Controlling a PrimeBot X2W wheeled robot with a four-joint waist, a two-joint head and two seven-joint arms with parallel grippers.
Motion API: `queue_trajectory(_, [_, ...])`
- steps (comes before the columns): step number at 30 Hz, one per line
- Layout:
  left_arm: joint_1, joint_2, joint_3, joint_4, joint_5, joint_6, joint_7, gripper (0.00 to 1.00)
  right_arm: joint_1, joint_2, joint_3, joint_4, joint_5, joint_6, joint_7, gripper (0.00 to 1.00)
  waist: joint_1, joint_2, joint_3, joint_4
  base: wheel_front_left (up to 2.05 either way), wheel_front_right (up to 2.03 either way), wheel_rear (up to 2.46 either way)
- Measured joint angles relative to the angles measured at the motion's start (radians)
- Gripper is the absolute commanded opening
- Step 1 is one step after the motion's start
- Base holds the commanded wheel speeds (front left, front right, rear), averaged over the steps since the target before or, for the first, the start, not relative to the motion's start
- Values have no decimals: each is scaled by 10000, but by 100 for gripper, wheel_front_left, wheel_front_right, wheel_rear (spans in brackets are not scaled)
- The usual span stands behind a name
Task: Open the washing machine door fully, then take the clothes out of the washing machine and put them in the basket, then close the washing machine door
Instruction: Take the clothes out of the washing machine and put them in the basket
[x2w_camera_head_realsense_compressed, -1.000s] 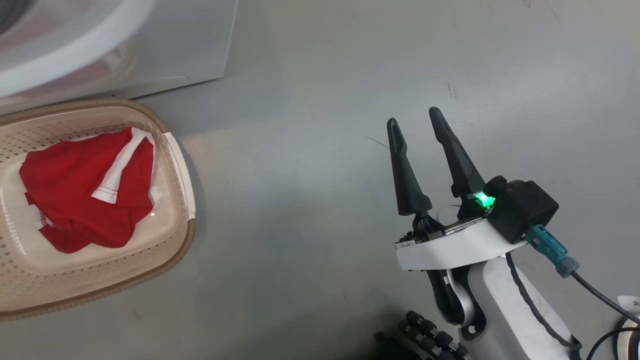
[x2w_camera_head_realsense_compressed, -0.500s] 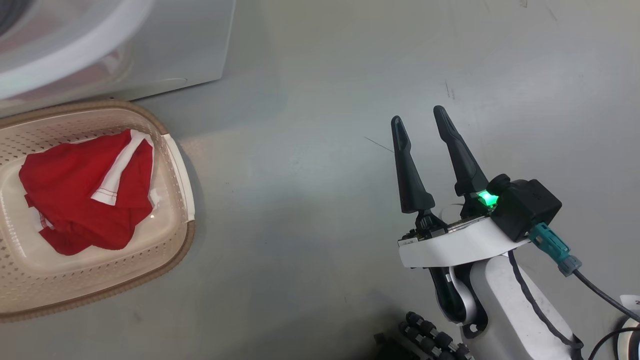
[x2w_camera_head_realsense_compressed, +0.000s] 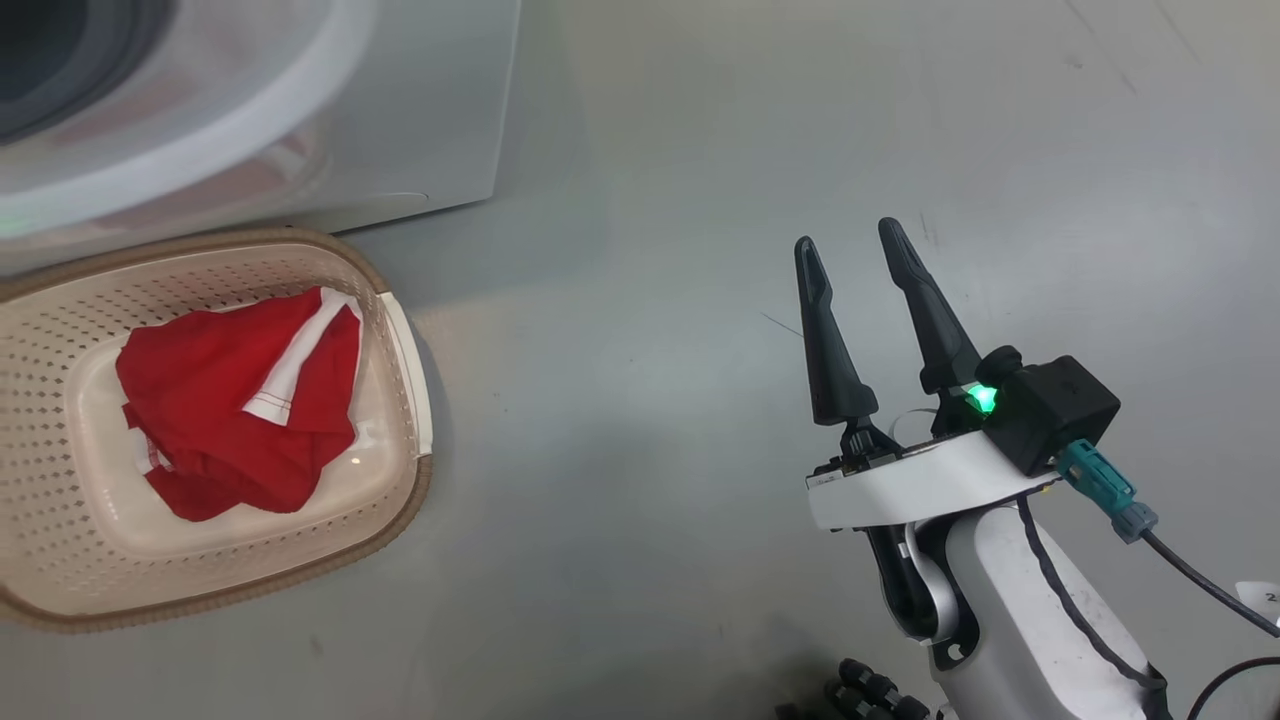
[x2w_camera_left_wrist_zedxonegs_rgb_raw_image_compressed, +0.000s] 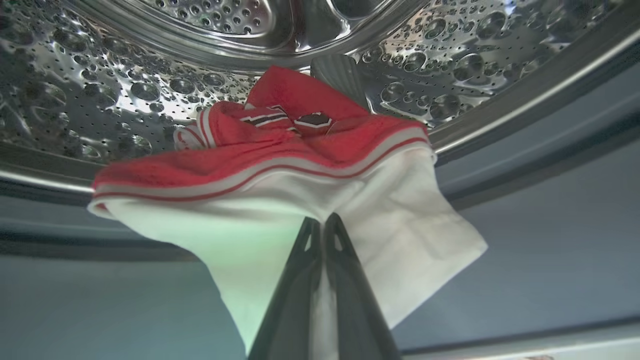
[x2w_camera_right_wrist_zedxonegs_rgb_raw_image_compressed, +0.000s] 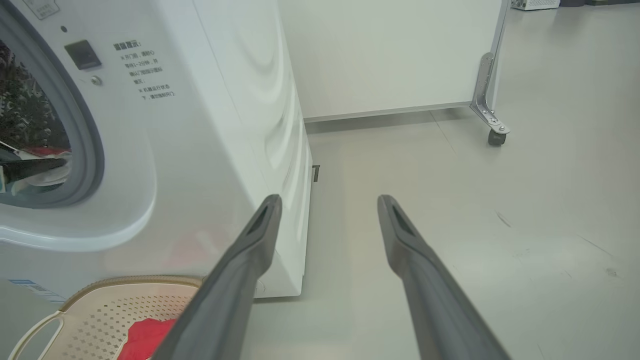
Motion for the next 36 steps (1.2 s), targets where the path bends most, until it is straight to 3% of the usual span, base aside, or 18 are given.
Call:
queue_trajectory(19, [1502, -1306, -487, 150, -412, -688, -2857, 0, 90, -21, -560, 606, -286, 0, 0, 100, 0, 0, -1726, 927, 0, 0, 0])
queue_trajectory(27, [2610, -1313, -834, 107, -403, -779, -3831, 0, 364, -31, -732, 788, -395, 21, 0, 100, 0, 0, -2526, 1307, 0, 0, 0])
queue_trajectory(36, [3718, -1361, -1112, -364, -238, -780, -4096, 0, 825, -29, -857, 972, -395, 48, 0, 100, 0, 0, -3421, 1713, 0, 0, 0])
